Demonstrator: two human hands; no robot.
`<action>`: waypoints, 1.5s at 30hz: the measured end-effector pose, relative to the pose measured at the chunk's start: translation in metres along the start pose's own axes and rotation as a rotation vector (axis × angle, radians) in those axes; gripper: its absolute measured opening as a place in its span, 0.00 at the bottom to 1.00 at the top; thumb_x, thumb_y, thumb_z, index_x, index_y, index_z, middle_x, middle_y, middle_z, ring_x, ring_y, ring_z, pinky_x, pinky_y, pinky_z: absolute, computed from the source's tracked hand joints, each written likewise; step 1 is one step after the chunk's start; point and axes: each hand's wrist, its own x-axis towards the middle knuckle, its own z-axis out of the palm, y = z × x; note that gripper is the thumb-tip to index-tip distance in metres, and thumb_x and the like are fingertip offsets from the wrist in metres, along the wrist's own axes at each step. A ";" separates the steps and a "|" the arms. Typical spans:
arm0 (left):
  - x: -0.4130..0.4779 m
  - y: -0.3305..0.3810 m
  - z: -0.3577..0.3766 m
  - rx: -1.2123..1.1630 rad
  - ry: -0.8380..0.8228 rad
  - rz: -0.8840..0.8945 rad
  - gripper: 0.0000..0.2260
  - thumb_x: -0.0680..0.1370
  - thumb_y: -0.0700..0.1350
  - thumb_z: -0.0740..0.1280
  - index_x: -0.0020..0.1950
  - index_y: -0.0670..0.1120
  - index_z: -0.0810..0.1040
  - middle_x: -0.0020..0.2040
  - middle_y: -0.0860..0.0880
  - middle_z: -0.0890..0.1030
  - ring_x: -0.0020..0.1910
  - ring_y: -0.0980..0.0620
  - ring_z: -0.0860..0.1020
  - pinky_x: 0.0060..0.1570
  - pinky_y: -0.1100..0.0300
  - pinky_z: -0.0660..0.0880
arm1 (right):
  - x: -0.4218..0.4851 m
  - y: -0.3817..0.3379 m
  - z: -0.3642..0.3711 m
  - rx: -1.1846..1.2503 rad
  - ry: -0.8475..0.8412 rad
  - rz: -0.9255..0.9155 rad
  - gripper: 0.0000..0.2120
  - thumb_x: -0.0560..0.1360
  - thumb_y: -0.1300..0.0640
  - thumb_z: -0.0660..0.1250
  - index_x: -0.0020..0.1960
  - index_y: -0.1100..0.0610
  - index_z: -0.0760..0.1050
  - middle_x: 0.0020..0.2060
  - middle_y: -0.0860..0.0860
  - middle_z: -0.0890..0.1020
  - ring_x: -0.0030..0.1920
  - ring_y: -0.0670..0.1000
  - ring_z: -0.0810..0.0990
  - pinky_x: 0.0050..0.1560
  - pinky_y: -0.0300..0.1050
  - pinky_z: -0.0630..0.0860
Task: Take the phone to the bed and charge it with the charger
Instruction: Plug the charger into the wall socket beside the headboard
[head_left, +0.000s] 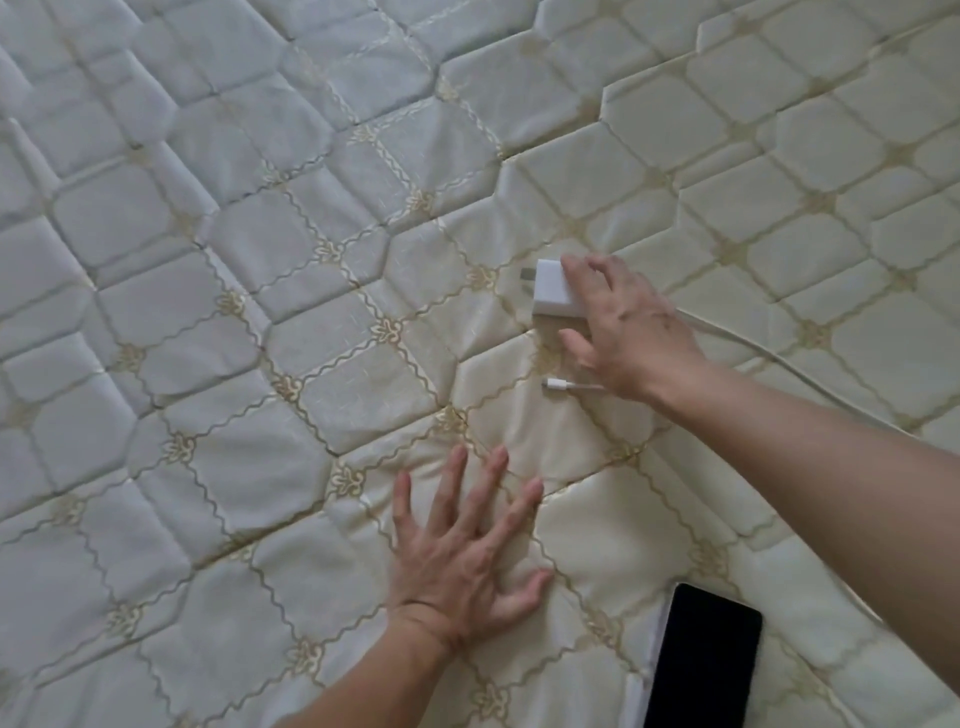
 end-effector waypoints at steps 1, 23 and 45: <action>0.000 0.000 0.001 0.003 -0.001 -0.003 0.39 0.66 0.73 0.64 0.76 0.63 0.66 0.79 0.51 0.64 0.78 0.40 0.61 0.68 0.25 0.56 | 0.006 -0.001 0.001 0.000 -0.005 0.004 0.34 0.75 0.47 0.66 0.76 0.51 0.55 0.72 0.54 0.64 0.65 0.61 0.70 0.62 0.58 0.69; -0.004 0.005 0.003 0.036 -0.037 -0.027 0.37 0.70 0.72 0.58 0.78 0.64 0.60 0.81 0.53 0.59 0.81 0.44 0.53 0.71 0.27 0.48 | -0.140 0.057 -0.023 0.323 0.027 0.333 0.24 0.65 0.48 0.78 0.51 0.55 0.68 0.42 0.53 0.78 0.35 0.56 0.81 0.30 0.50 0.82; -0.100 0.273 -0.138 -0.227 -0.268 0.603 0.29 0.79 0.61 0.58 0.80 0.59 0.58 0.79 0.50 0.66 0.76 0.45 0.66 0.73 0.37 0.62 | -0.617 0.013 -0.062 0.962 0.899 1.176 0.06 0.73 0.47 0.72 0.48 0.45 0.77 0.34 0.46 0.82 0.31 0.46 0.82 0.36 0.43 0.76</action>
